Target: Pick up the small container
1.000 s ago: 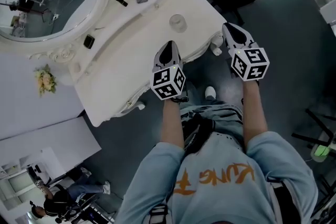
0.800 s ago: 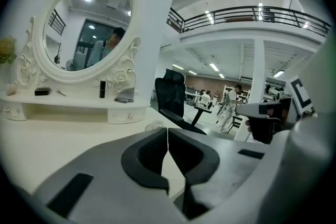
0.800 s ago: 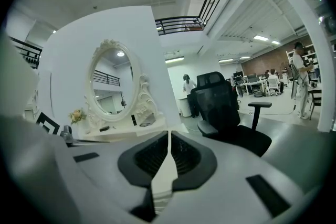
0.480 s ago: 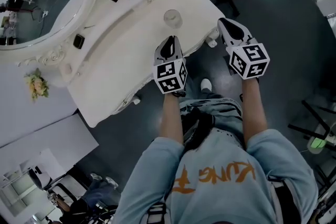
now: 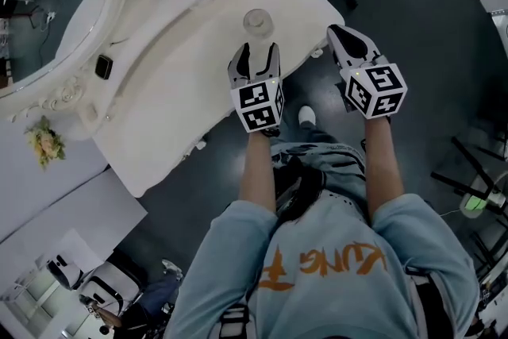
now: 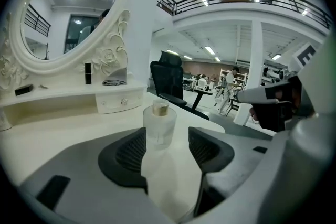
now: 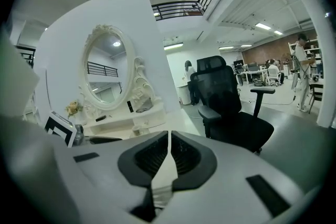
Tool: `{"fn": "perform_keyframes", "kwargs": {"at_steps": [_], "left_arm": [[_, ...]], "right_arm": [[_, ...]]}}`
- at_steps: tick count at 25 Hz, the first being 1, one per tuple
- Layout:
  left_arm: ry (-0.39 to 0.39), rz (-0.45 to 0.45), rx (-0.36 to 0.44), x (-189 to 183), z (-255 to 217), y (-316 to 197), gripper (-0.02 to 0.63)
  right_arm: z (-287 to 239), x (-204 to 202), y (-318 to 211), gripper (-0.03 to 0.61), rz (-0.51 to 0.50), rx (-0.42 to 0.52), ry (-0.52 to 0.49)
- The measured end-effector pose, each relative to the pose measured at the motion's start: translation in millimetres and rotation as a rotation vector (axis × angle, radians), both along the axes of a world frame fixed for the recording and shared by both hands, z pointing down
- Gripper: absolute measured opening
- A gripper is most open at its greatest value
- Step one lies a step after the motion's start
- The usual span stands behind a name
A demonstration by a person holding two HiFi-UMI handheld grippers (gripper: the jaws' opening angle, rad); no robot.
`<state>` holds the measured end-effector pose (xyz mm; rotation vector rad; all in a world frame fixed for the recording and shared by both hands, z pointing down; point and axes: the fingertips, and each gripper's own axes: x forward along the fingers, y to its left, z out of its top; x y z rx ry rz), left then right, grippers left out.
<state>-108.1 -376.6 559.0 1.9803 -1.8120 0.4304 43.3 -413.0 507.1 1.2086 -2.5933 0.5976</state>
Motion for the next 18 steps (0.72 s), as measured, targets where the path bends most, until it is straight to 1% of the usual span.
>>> {"fn": "perform_keyframes", "kwargs": {"at_steps": [3,9,18], "left_arm": [[0.006,0.023,0.001,-0.2,4.1,-13.2,0.284],[-0.024,0.045,-0.001,-7.1,11.9,-35.9,0.318],[-0.010,0.098,0.001,-6.1,21.3,-64.3,0.334]], "right_arm": [[6.8,-0.9,-6.9,0.035,0.020,-0.015,0.009],[15.1,-1.8,-16.8,0.035,0.058,-0.036,0.026],[19.8,-1.4,-25.5,0.035,0.107,-0.054,0.061]]}}
